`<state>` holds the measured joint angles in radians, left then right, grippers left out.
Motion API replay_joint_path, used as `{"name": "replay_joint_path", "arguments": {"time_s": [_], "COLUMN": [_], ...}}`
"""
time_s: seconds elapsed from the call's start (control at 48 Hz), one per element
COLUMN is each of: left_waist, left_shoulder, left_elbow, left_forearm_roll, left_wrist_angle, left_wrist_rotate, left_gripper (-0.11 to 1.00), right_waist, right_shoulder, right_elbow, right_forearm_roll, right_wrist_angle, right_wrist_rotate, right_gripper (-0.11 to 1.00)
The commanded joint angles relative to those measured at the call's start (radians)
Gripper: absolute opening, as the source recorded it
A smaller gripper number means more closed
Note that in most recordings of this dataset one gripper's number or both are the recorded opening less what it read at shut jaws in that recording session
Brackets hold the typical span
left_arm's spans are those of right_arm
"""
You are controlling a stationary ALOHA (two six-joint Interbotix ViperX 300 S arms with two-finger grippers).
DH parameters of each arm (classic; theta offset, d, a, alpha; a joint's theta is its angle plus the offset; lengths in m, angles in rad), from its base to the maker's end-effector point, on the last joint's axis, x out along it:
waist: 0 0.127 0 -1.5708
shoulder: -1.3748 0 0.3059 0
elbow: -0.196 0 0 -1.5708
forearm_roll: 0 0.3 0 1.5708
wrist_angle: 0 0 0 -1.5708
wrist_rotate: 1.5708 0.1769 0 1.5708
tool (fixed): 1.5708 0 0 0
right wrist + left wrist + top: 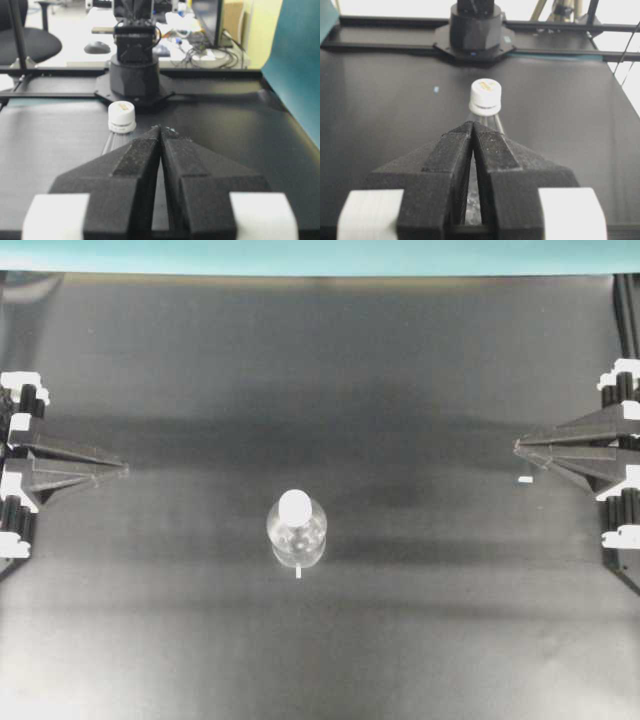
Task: Open the bottle cap by holding the bottle with the left arm and twisting the cap with the right arm.
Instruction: 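Move the left gripper from rest toward the clear bottle, then close the left gripper around the bottle body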
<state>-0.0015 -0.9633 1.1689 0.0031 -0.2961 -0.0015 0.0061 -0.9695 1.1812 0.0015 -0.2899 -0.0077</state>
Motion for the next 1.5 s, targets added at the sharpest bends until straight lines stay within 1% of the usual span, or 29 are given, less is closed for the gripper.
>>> {"name": "replay_joint_path", "arguments": {"time_s": [0.0, 0.021, 0.062, 0.083, 0.146, 0.292, 0.375, 0.5, 0.542, 0.583, 0.667, 0.729, 0.75, 0.812, 0.854, 0.896, 1.0, 1.104, 1.208, 1.375, 1.479], "left_waist": [0.018, 0.020, 0.021, 0.021, 0.020, 0.014, 0.014, 0.014, 0.012, 0.009, 0.000, -0.008, -0.008, -0.006, -0.005, -0.005, -0.015, -0.031, -0.034, -0.025, -0.025], "left_shoulder": [0.023, 0.029, 0.044, 0.052, 0.083, 0.183, 0.239, 0.322, 0.347, 0.371, 0.417, 0.456, 0.476, 0.518, 0.546, 0.575, 0.660, 0.733, 0.799, 0.887, 0.933], "left_elbow": [-0.043, -0.048, -0.063, -0.071, -0.098, -0.186, -0.229, -0.278, -0.287, -0.296, -0.314, -0.324, -0.327, -0.330, -0.330, -0.331, -0.341, -0.353, -0.354, -0.359, -0.357], "left_forearm_roll": [0.043, 0.041, 0.043, 0.043, 0.043, 0.043, 0.043, 0.043, 0.043, 0.043, 0.043, 0.043, 0.043, 0.043, 0.043, 0.043, 0.043, 0.043, 0.043, 0.043, 0.043], "left_wrist_angle": [-0.002, -0.002, -0.002, 0.000, 0.002, 0.015, 0.008, -0.032, -0.054, -0.075, -0.135, -0.209, -0.249, -0.311, -0.337, -0.350, -0.379, -0.426, -0.443, -0.472, -0.480], "left_wrist_rotate": [0.009, 0.009, 0.009, 0.011, 0.009, 0.012, 0.014, 0.021, 0.031, 0.037, 0.031, 0.031, 0.028, 0.028, 0.026, 0.025, 0.023, 0.023, 0.021, -0.011, -0.017], "left_gripper": [0.14, 0.14, 0.18, 0.17, 0.10, 0.10, 0.10, 0.12, 0.18, 0.26, 0.49, 0.68, 0.76, 0.90, 0.96, 0.97, 0.93, 0.94, 0.94, 0.95, 0.95], "right_waist": [-0.014, -0.014, -0.014, -0.014, -0.014, -0.014, -0.014, -0.014, -0.014, -0.014, -0.015, -0.015, -0.015, -0.015, -0.015, -0.015, -0.015, -0.017, -0.017, -0.020, -0.020], "right_shoulder": [0.020, 0.021, 0.026, 0.031, 0.044, 0.078, 0.092, 0.098, 0.097, 0.095, 0.097, 0.098, 0.098, 0.097, 0.094, 0.094, 0.092, 0.094, 0.094, 0.098, 0.098], "right_elbow": [-0.021, -0.025, -0.034, -0.040, -0.058, -0.100, -0.110, -0.112, -0.112, -0.114, -0.114, -0.115, -0.117, -0.121, -0.127, -0.133, -0.147, -0.155, -0.160, -0.164, -0.164], "right_forearm_roll": [0.005, 0.012, 0.028, 0.034, 0.046, 0.046, 0.046, 0.046, 0.046, 0.046, 0.046, 0.046, 0.048, 0.048, 0.048, 0.048, 0.048, 0.048, 0.048, 0.048, 0.048], "right_wrist_angle": [-0.005, 0.008, 0.037, 0.055, 0.121, 0.245, 0.278, 0.281, 0.281, 0.281, 0.296, 0.316, 0.322, 0.345, 0.360, 0.371, 0.383, 0.383, 0.383, 0.385, 0.388], "right_wrist_rotate": [0.018, 0.020, 0.023, 0.025, 0.032, 0.054, 0.064, 0.067, 0.067, 0.067, 0.069, 0.072, 0.074, 0.080, 0.086, 0.091, 0.098, 0.100, 0.101, 0.132, 0.163], "right_gripper": [0.03, 0.03, 0.07, 0.07, 0.01, 0.01, 0.01, 0.01, 0.01, 0.01, 0.01, 0.01, 0.01, 0.01, 0.01, 0.01, 0.01, 0.01, 0.01, 0.01, 0.01]}}
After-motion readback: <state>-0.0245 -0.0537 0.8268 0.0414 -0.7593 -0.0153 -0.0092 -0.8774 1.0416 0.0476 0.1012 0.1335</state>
